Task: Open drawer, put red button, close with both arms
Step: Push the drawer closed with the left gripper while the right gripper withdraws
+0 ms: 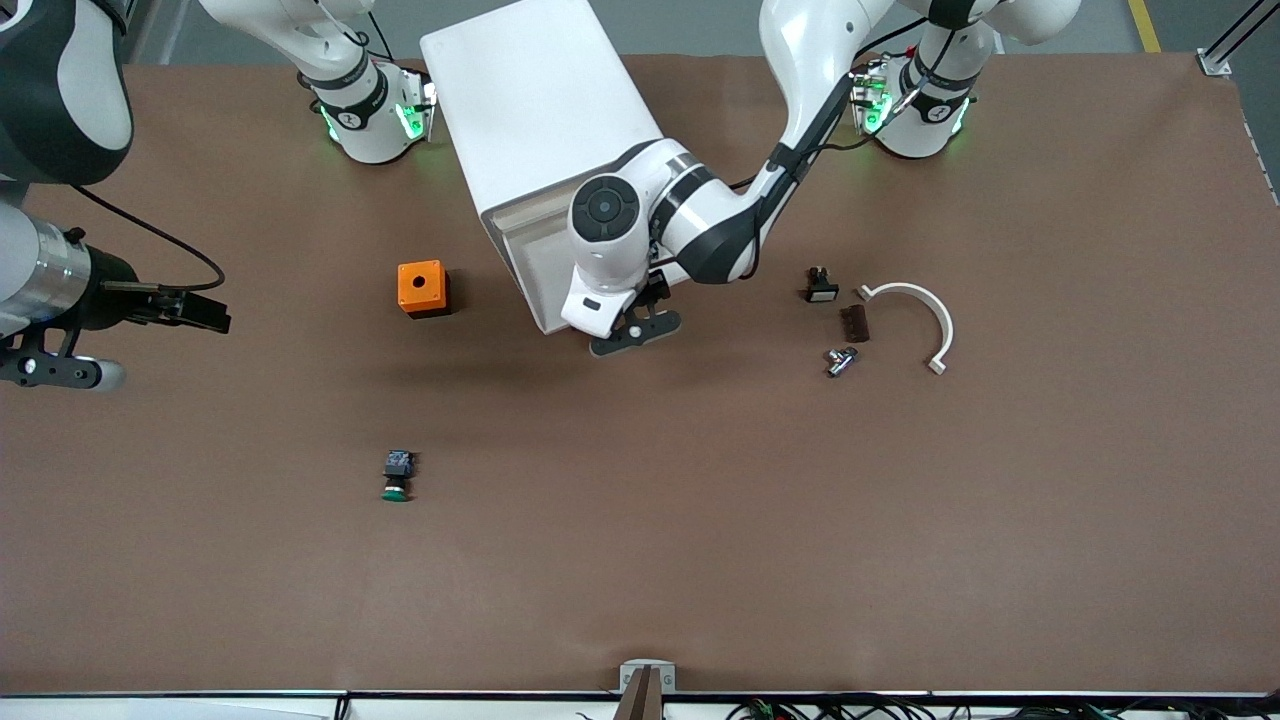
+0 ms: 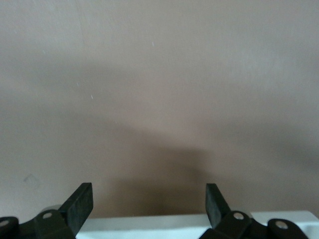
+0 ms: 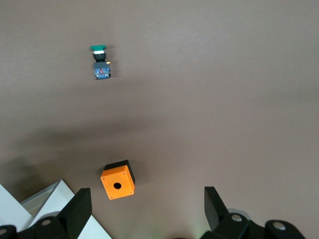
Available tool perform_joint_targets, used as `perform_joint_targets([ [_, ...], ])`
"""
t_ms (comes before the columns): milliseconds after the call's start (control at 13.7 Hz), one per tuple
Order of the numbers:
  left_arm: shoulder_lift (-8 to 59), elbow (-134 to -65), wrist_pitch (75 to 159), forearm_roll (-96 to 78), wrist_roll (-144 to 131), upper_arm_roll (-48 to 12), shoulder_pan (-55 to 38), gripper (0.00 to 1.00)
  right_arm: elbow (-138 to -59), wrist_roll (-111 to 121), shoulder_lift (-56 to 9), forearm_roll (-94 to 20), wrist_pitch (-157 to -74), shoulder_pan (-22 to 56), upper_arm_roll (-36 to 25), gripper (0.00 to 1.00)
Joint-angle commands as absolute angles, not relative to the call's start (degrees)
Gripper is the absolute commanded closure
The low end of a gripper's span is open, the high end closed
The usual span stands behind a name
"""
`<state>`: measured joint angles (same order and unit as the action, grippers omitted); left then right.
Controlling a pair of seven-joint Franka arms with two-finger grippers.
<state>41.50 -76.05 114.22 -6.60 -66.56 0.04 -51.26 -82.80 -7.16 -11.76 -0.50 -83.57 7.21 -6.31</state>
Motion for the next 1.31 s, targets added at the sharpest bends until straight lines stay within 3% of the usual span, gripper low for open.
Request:
perform_joint_targets([
  [0,39.55,-78.31,114.43,-6.41,-67.41,-1.75,-51.42,0.01,-81.83,-2.04,-10.81,0.53,-81.74,5.46,-6.07,0.0],
  [1239,40.08,-81.91,114.35,-28.91,-71.9,-5.27,-51.59,0.01,-79.19,-1.94,-11.43,0.62,-81.04,-0.26,-5.8,0.0],
])
